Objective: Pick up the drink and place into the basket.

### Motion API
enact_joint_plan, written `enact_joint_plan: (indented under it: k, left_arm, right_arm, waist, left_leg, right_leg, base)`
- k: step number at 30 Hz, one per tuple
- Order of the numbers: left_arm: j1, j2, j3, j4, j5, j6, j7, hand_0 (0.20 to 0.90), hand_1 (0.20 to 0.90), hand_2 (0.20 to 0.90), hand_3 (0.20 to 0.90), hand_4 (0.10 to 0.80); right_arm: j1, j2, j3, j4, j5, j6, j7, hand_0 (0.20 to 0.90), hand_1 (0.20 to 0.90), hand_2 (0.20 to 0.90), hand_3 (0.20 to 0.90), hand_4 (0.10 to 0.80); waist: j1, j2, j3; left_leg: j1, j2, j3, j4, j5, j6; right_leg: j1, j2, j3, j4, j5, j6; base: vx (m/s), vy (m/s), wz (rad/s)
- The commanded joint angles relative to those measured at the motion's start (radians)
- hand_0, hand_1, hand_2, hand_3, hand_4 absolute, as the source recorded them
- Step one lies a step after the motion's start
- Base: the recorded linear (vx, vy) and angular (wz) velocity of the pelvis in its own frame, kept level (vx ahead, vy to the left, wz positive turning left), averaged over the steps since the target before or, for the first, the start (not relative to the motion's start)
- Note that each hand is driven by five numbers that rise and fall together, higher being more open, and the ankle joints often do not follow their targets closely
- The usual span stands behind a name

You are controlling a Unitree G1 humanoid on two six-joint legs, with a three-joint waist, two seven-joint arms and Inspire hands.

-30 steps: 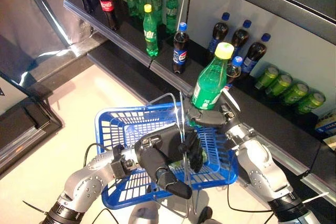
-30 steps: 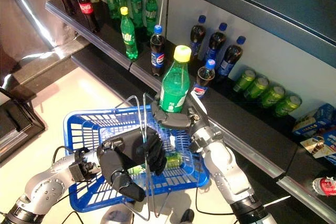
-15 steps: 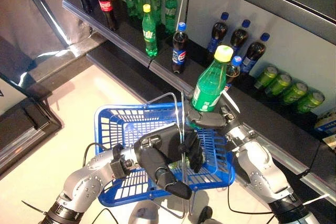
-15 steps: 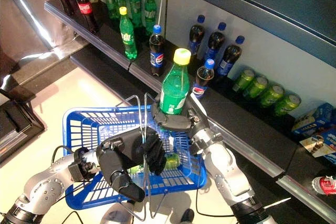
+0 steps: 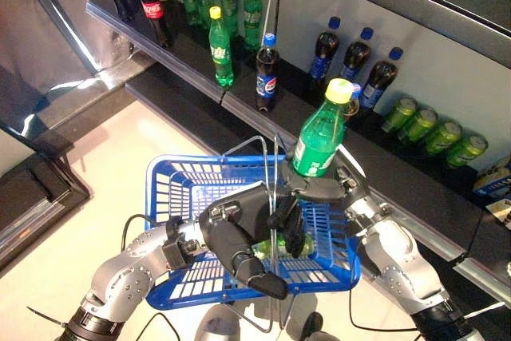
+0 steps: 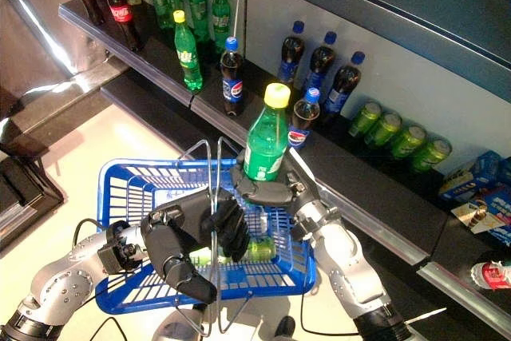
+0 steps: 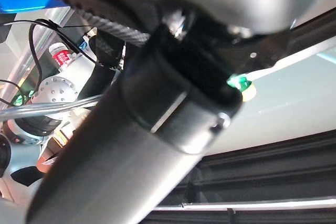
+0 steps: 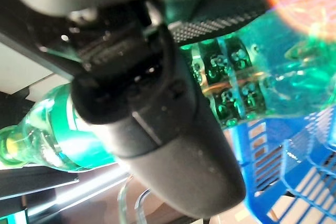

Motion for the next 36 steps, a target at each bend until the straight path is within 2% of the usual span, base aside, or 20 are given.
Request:
enact_joint_plan:
  k: [1, 23, 36]
  left_arm:
    - [-0.062, -0.109, 0.049, -0.221, -0.212, -0.177, -0.159, 0.3, 0.3, 0.3, 0.2, 0.1]
    - [-0.048, -0.102, 0.079, -0.232, -0.224, -0.172, -0.151, 0.3, 0.3, 0.3, 0.2, 0.1]
    - [-0.043, -0.08, 0.067, -0.246, -0.228, -0.185, -0.152, 0.3, 0.3, 0.3, 0.2, 0.1]
  right_arm:
    - [-0.054, -0.021, -0.033, -0.105, 0.015, -0.118, 0.05, 0.3, 0.3, 0.3, 0.2, 0.1]
    - [-0.04, -0.053, -0.049, -0.139, 0.008, -0.117, 0.161, 0.3, 0.3, 0.3, 0.2, 0.1]
    - [-0.032, -0.126, 0.008, -0.148, -0.109, -0.052, 0.221, 0.3, 0.3, 0.3, 0.2, 0.1]
  waist:
    - [0.005, 0.008, -0.256]
    - [0.005, 0.002, -0.254]
    - [0.01, -0.011, -0.249]
  left_leg:
    - [0.042, 0.036, 0.061, -0.005, -0.092, -0.001]
    - [0.041, 0.037, 0.055, -0.005, -0.091, -0.005]
    - [0.039, 0.037, 0.048, -0.005, -0.088, -0.007]
  right_leg:
    - [0.002, -0.004, 0.0, 0.023, -0.025, 0.007]
    - [0.004, -0.004, 0.0, 0.021, -0.024, 0.008]
    - [0.004, -0.005, -0.006, 0.022, -0.019, 0.01]
  base:
    - [0.0, 0.0, 0.0]
    - [0.0, 0.0, 0.0]
    - [0.0, 0.0, 0.0]
